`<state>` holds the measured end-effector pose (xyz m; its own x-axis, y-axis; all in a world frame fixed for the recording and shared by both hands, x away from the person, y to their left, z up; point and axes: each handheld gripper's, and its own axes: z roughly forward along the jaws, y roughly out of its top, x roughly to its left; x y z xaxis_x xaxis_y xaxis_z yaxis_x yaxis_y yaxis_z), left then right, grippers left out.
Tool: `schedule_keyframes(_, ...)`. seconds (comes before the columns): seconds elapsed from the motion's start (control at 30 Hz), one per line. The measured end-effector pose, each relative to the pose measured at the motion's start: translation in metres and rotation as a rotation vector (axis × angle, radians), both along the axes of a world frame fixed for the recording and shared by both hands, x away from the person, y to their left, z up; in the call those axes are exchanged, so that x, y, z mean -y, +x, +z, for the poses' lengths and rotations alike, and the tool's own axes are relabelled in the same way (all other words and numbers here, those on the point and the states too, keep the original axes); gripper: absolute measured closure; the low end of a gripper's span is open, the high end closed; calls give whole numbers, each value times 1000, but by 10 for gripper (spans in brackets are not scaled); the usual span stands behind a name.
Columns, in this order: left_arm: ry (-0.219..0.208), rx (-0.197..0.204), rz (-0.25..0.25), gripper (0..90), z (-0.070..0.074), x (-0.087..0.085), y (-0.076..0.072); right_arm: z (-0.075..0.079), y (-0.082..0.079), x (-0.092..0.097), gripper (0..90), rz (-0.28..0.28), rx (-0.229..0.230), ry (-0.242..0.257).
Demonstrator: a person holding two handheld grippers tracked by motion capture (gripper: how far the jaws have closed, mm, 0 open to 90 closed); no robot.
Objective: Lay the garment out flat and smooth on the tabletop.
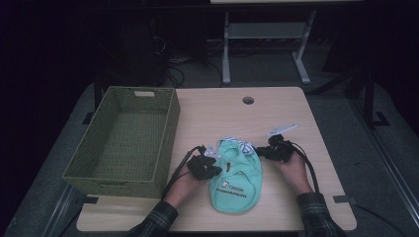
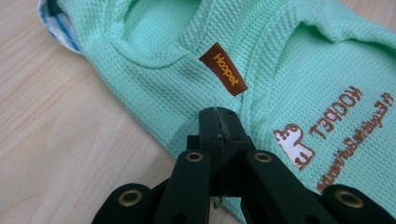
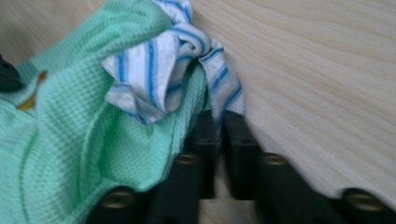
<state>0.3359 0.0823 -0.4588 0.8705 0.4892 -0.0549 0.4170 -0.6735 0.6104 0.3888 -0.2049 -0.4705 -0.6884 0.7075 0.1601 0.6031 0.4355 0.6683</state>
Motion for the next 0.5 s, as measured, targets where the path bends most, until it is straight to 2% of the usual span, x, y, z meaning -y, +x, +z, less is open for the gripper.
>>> schedule_keyframes(0.07, 2, 2, 0, 897, 0, 0, 0, 2, -1, 0, 899, -6, 10, -16)
schedule_keyframes(0.23, 2, 3, 0, 897, 0, 0, 0, 18, 0, 13, 900, -64, 90, -3)
schedule_keyframes(0.37, -1, 2, 0, 897, 0, 0, 0, 29, 7, 25, 900, -102, 134, -36)
schedule_keyframes(0.5, -8, -1, -1, 896, 0, -1, 0, 24, 15, 27, 892, -99, 111, -43)
